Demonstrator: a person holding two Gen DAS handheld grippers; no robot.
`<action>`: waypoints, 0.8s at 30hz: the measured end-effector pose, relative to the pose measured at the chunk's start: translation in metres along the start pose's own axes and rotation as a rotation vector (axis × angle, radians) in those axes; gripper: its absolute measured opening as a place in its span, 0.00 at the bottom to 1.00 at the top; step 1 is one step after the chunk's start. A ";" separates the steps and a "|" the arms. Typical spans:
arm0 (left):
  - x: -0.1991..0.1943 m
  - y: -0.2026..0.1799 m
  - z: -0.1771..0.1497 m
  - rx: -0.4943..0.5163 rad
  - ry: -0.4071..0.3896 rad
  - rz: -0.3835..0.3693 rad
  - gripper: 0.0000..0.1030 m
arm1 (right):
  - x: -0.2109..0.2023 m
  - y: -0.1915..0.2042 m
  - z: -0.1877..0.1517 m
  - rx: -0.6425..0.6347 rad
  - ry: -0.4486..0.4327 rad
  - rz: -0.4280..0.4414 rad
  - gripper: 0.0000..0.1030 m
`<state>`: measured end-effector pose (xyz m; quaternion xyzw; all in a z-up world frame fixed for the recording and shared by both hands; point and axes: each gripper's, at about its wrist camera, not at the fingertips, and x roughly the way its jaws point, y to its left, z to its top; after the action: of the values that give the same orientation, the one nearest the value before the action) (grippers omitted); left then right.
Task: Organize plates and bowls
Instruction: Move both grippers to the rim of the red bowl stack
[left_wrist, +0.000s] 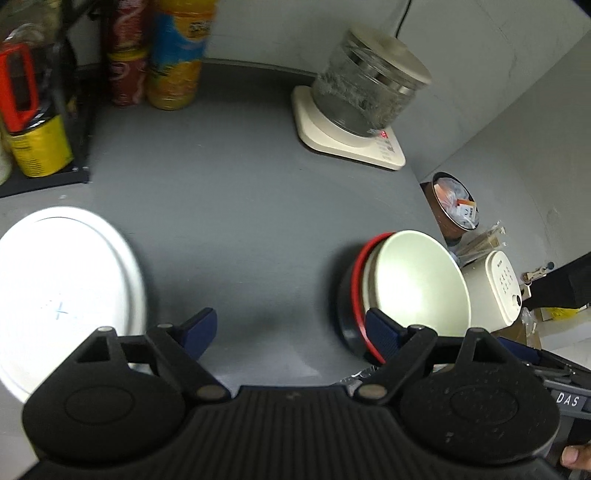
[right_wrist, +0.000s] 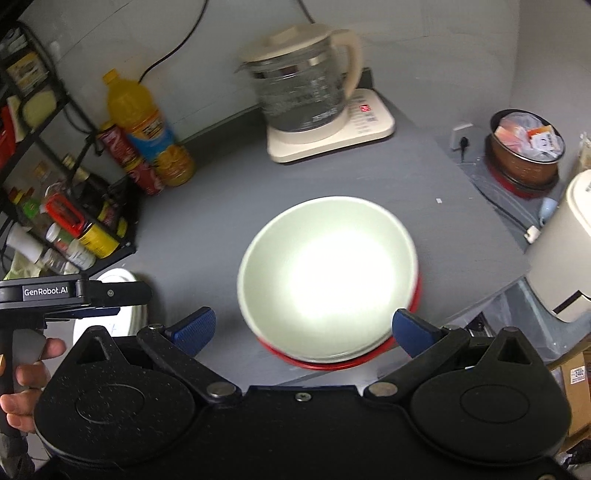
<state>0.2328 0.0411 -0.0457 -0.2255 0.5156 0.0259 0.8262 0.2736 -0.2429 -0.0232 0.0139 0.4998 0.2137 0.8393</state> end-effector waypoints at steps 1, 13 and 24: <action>0.003 -0.005 0.001 0.003 0.002 -0.005 0.84 | -0.001 -0.006 0.001 0.005 -0.001 -0.003 1.00; 0.050 -0.048 0.008 -0.023 0.049 -0.048 0.80 | 0.024 -0.068 0.013 0.077 0.031 -0.014 0.94; 0.102 -0.047 0.002 -0.167 0.126 -0.054 0.54 | 0.068 -0.109 0.019 0.155 0.145 0.073 0.67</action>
<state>0.2953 -0.0198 -0.1167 -0.3087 0.5563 0.0322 0.7709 0.3553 -0.3132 -0.0960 0.0814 0.5736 0.2053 0.7888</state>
